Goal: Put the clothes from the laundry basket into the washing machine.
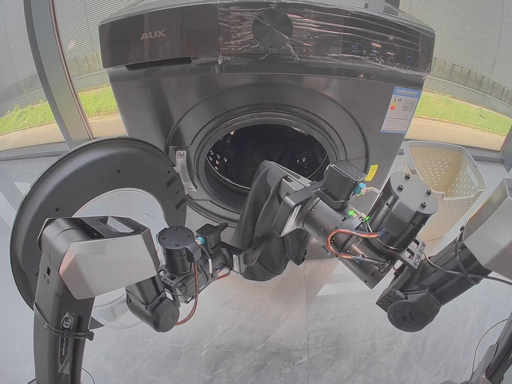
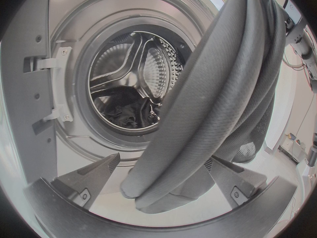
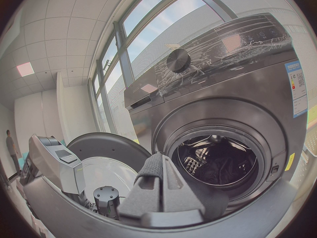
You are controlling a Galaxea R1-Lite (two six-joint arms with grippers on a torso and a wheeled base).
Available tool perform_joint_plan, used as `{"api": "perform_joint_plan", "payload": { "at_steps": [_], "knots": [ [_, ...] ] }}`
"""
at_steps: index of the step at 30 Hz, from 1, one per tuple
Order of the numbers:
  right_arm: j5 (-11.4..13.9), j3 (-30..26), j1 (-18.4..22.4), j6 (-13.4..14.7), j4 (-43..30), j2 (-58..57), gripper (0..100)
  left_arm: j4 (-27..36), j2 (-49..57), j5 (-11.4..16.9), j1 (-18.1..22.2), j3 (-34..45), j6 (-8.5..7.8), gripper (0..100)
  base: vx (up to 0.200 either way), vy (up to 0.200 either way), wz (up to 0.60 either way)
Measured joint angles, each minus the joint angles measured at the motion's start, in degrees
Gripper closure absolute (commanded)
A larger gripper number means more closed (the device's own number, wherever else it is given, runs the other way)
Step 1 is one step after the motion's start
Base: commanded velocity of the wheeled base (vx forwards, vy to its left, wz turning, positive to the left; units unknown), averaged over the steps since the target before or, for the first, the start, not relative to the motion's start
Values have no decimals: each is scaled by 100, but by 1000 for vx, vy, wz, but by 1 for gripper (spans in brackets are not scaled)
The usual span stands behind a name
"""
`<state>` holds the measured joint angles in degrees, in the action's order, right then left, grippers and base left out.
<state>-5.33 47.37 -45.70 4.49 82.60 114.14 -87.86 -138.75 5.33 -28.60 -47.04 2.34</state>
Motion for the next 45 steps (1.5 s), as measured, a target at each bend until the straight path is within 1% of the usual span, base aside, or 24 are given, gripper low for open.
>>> {"api": "perform_joint_plan", "payload": {
  "at_steps": [3, 10, 11, 13, 14, 18, 25, 31, 34, 37, 41, 45],
  "knots": [
    [-4, -35, -21, 0, -2, -33, 100, -6, -46, 39, -26, -55, 0, 0, 0, 0, 0],
    [-4, -126, -33, -2, 17, -77, 100, 13, -177, 35, -50, -339, 0, 0, 0, 0, 0],
    [-4, -135, -35, 0, 20, -80, 100, 24, -216, 28, -52, -400, -7, 0, 0, 0, 0],
    [-4, -149, -35, -2, 30, -91, 100, 18, -293, 15, -56, -524, -76, 0, 0, 0, 0],
    [-2, -157, -35, -2, 27, -94, 100, 9, -328, 11, -54, -577, -122, 100, 0, 0, 0],
    [0, -157, -10, -2, 2, -99, 100, -39, -405, 15, -54, -664, -158, 100, 0, 0, 0],
    [33, 0, 141, -6, -24, -17, 100, -101, -276, 41, -119, -585, -145, 100, 0, 0, 0],
    [18, 223, 516, -9, -9, 234, 100, -110, 190, 57, -211, -122, -150, 100, 0, 0, 0],
    [21, 232, 709, -6, 63, 397, 100, -115, 601, 46, -232, 317, -155, 100, 0, 0, 0],
    [33, 1, 786, -9, 123, 471, 100, -112, 896, 17, -211, 606, -158, 100, 0, 0, 0],
    [93, -636, 800, -9, 189, 457, 100, -112, 1169, -5, -106, 763, -148, 100, 0, 0, 0],
    [205, -1286, 695, -6, 328, 380, 100, -115, 1362, -13, -9, 807, -82, 100, 0, 0, 0]
  ]
}}
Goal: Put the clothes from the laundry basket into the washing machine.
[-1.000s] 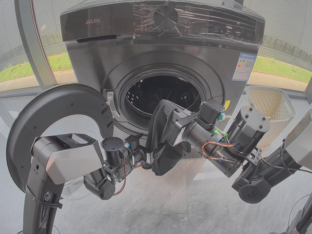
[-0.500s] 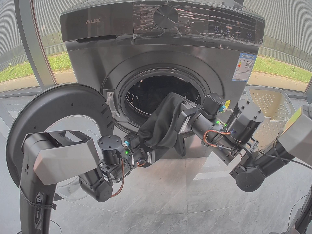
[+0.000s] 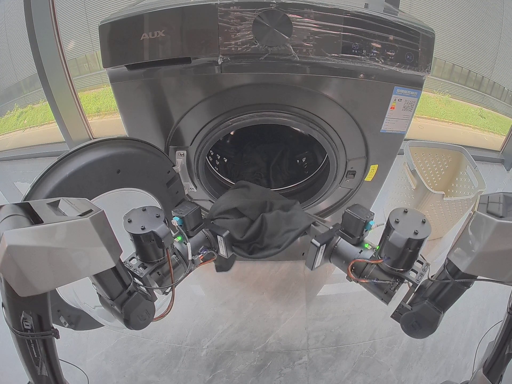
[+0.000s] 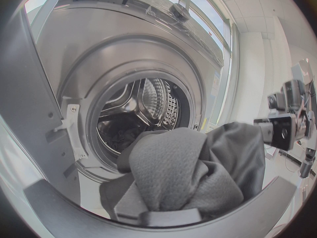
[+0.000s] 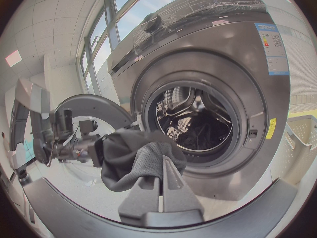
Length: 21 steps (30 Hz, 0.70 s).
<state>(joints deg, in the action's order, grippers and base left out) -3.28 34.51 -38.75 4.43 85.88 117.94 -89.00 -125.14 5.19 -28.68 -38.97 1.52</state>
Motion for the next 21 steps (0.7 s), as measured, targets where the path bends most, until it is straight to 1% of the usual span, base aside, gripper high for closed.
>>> {"api": "perform_joint_plan", "payload": {
  "at_steps": [2, 3, 7, 11, 14, 17, 19, 21],
  "knots": [
    [35, -202, -49, 0, 26, -37, 100, 2, 72, 2, 27, 11, 22, 100, 0, 0, 0],
    [49, -249, -68, 2, 30, -55, 0, 2, 105, -2, 41, 15, 30, 100, 0, 0, 0],
    [61, -347, -116, 6, 33, -110, 0, 5, 199, -35, 74, 50, 57, 100, 0, 0, 0],
    [66, -745, -127, -29, 4, -188, 0, 7, 355, -55, 121, 155, 112, 100, 0, 0, 0],
    [99, -1291, -121, -77, -10, -286, 0, 5, 562, -52, 135, 306, 241, 100, 0, 0, 0],
    [151, -1916, -105, -104, -10, -446, 0, 2, 844, -38, 140, 522, 449, 100, 0, 0, 0],
    [176, -2255, -104, -106, -10, -588, 0, 2, 1012, -30, 121, 667, 551, 100, 0, 0, 0],
    [183, -2487, -99, -106, -10, -744, 0, 2, 1147, -29, 74, 806, 616, 100, 0, 0, 0]
  ]
}}
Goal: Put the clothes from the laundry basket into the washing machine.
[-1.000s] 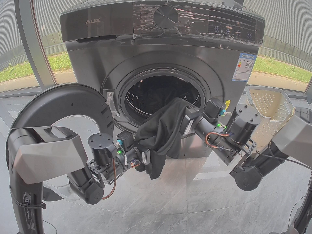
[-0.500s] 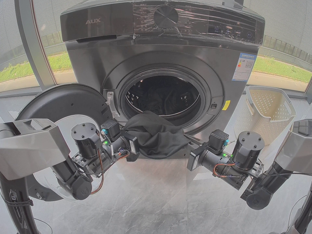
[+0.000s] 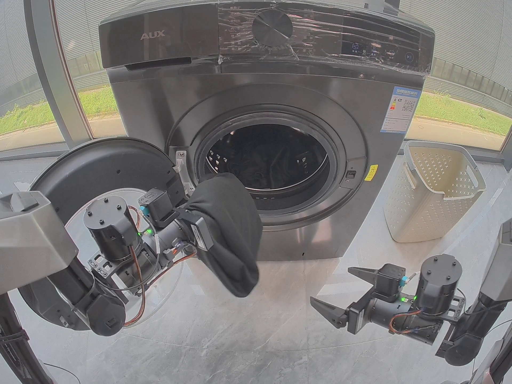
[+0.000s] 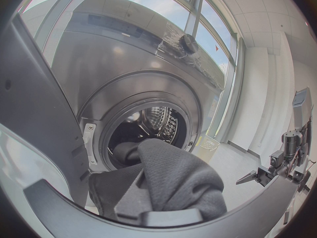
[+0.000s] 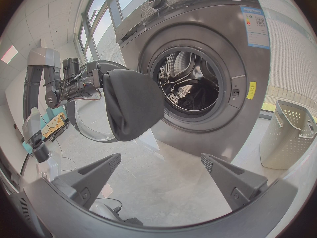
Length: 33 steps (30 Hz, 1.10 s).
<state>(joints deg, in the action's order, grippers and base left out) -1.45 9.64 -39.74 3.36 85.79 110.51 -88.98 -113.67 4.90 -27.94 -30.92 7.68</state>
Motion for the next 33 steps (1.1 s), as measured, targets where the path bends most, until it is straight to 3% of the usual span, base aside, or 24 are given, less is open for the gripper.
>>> {"api": "perform_joint_plan", "payload": {
  "at_steps": [8, 33],
  "knots": [
    [-16, -438, -5, 7, -17, -414, 0, 0, 289, -17, -119, 346, 83, 100, 0, 0, 0],
    [-21, -301, 168, 5, -12, -496, 0, 0, 518, -50, -463, 772, 48, 100, 0, 0, 0]
  ]
}}
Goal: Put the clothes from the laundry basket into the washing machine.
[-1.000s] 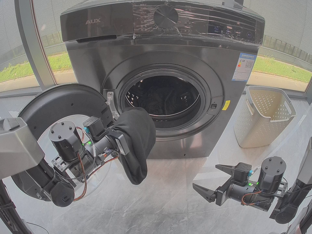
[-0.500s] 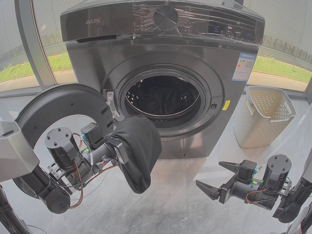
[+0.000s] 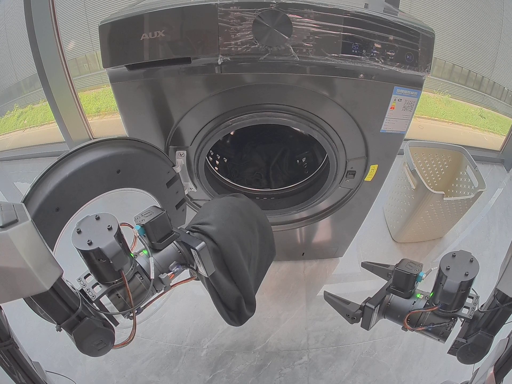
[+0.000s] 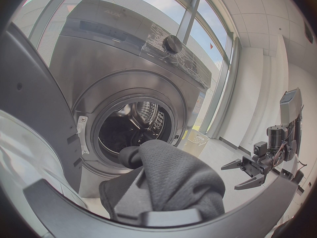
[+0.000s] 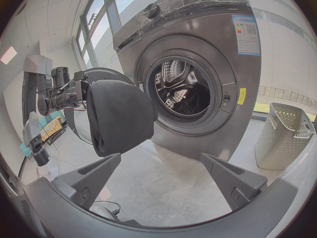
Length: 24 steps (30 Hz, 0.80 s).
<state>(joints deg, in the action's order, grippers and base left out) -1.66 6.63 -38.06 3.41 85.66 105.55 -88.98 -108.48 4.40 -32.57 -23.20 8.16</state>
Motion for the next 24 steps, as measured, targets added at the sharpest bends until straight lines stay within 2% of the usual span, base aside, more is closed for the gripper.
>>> {"api": "perform_joint_plan", "payload": {
  "at_steps": [11, 17, 24],
  "knots": [
    [13, -90, 133, 2, -7, 0, 0, 0, -67, -90, -77, 165, -26, 100, 0, 0, 0],
    [18, -94, 127, 2, -10, 5, 0, 0, -129, -99, -77, 145, -66, 100, 200, 0, 0],
    [16, -93, 116, 2, -10, 7, 0, 2, -190, -96, -110, 188, -189, 100, 0, 0, 0]
  ]
}}
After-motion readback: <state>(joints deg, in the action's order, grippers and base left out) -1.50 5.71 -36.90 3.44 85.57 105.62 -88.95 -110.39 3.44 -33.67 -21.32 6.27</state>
